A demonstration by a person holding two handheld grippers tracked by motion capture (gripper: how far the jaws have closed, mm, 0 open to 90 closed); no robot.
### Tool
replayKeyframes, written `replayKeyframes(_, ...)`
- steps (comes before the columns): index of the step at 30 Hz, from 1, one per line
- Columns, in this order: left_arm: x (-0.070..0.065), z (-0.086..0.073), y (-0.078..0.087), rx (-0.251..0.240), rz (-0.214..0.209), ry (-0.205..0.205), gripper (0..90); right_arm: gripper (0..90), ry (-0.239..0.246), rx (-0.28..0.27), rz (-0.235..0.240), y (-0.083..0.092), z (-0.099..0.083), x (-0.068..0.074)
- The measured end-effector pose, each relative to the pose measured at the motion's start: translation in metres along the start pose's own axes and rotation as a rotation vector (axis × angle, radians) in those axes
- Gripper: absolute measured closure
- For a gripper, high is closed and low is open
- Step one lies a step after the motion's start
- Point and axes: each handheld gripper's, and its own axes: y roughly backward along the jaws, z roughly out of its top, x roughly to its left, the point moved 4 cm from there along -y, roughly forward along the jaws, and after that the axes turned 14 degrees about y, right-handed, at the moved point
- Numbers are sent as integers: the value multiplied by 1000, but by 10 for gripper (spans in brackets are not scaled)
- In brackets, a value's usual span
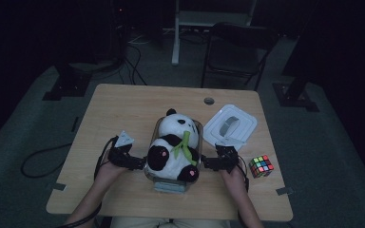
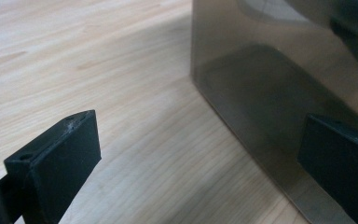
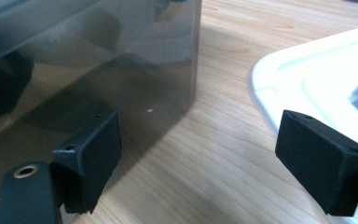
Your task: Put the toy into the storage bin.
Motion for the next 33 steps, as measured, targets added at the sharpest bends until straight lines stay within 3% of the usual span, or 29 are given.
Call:
replayKeyframes(5,6,12,19,-55,26,8,5,152,19,5,-38,16,6,-4)
replayKeyframes(7,5,18,28,-75,10,6,5,152,12,-10,-21,25,11,-6)
replayKeyframes(10,-2,28,43,-88,-12,-14,5,151,1,-39,-34,39,18,-8)
replayKeyframes(12,-11,36,56,-107,-74,-24,5,127,-25,-47,-51,48,25,-7)
replayKeyframes(14,-19,43,64,-114,-110,-22,5,122,-12,-57,-34,56,31,-4)
replayKeyframes(17,-34,51,78,-138,-154,-49,17,125,-19,-97,-4,65,39,2)
replayKeyframes(18,-41,54,84,-155,-168,-57,68,173,-8,-109,2,69,42,5)
replayKeyframes(20,-50,57,92,-169,-189,-80,88,374,7,-135,-3,77,47,10)
replayKeyframes(22,-60,60,99,-188,-205,-95,180,555,23,-155,-8,85,51,15)
replayKeyframes(25,-75,62,107,-201,-281,-132,378,741,63,-158,2,91,57,22)
replayKeyframes(27,-83,63,110,-198,-293,-157,472,880,101,-162,9,95,61,29)
replayKeyframes(33,-105,64,120,-202,-363,-224,677,900,135,-196,90,103,69,49)
